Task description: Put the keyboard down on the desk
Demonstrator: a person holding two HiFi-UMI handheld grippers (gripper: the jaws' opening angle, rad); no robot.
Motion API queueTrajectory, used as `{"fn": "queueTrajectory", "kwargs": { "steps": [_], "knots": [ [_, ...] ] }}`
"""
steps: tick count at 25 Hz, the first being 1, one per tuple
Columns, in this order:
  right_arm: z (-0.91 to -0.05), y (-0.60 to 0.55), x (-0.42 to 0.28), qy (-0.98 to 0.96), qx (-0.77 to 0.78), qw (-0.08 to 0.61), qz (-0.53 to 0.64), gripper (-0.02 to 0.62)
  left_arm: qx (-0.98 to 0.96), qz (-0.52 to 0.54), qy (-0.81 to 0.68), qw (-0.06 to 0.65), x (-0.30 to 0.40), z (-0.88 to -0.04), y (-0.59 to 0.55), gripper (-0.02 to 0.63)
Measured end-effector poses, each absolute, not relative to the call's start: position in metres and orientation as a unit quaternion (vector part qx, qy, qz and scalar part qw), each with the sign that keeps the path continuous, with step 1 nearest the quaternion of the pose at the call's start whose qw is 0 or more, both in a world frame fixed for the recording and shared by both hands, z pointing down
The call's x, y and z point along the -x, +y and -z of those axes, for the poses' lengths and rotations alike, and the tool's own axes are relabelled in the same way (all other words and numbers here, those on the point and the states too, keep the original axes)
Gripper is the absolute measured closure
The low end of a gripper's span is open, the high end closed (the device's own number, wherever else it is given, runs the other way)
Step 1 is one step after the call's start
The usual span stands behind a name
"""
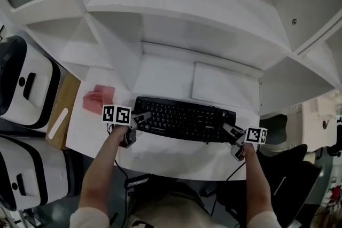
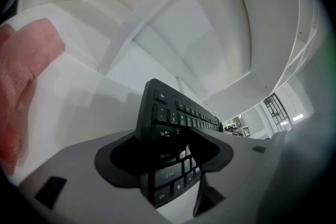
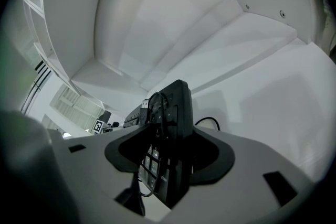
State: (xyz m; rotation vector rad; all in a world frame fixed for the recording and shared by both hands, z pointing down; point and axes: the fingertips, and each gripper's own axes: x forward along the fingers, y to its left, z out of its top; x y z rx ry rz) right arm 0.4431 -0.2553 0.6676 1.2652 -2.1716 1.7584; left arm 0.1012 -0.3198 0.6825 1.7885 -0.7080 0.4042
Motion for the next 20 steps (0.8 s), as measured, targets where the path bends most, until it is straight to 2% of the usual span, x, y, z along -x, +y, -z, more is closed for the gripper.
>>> {"fn": "queueTrajectory", "kwargs": {
  "steps": [20],
  "knots": [
    [-0.698, -0.262, -0.453, -0.691, -0.431, 0.099, -0.572, 0.345, -0.756, -0.226, -0.331, 0.517, -0.104, -0.695, -0.332, 0.308]
  ]
}}
